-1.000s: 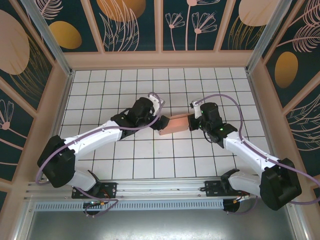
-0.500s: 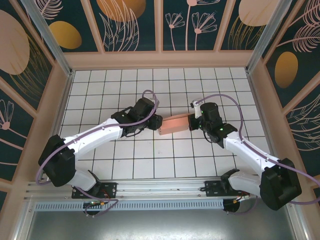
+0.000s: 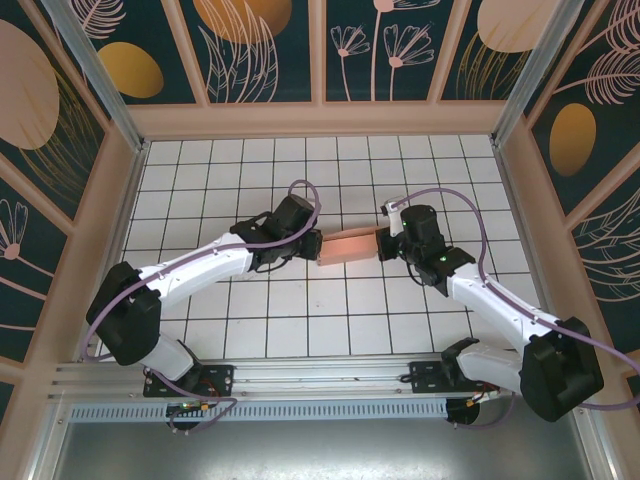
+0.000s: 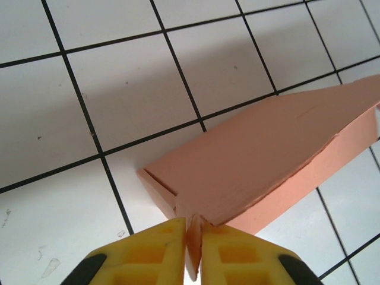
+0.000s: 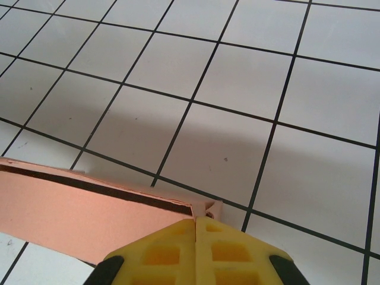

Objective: Fold the paper box

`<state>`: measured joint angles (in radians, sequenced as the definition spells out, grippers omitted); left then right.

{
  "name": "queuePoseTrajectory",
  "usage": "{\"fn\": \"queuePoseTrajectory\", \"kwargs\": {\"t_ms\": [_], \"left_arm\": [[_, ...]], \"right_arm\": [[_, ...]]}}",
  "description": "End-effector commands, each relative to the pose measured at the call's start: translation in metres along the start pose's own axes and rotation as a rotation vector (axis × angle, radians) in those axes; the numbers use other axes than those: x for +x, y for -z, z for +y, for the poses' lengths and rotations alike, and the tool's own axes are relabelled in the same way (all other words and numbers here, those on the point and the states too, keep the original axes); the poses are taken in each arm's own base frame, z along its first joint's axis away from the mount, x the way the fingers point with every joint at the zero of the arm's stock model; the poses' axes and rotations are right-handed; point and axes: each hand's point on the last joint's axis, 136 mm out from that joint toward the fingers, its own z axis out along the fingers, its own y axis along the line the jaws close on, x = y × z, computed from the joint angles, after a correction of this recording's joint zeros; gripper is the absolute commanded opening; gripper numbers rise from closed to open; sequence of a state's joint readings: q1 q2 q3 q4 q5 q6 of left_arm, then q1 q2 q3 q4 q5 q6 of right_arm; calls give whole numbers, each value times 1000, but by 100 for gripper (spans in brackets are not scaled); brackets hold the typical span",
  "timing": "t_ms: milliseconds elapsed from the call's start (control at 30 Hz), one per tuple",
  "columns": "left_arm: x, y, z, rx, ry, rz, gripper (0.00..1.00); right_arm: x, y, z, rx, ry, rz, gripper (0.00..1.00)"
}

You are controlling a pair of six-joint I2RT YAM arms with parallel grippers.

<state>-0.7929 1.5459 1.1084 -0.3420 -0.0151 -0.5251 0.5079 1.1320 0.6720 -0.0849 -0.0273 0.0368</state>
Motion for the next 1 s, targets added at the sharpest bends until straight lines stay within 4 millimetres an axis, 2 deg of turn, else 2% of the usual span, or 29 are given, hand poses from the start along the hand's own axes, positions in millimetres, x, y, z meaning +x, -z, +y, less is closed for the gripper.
{"fn": "queuePoseTrajectory", "kwargs": {"t_ms": [0,200,467,600,967], "left_arm": [[-11,4,-6,-4,45,-26,10],[-9,-3,-15,49,138,-10,3],[-2,-16,-11,29,205,21,1],[-2,-22,-11,22,229,31,1],[1,-40,-9,-4,223,58,1]], "right_arm": [[-19,7,7,-23,-6,-66,0],[-20,6,10,-31,-3,-67,0],[-21,4,12,-30,-29,-75,0],[-22,5,7,0,-78,-108,0],[-3,-4,6,30,-100,-82,0]]}}
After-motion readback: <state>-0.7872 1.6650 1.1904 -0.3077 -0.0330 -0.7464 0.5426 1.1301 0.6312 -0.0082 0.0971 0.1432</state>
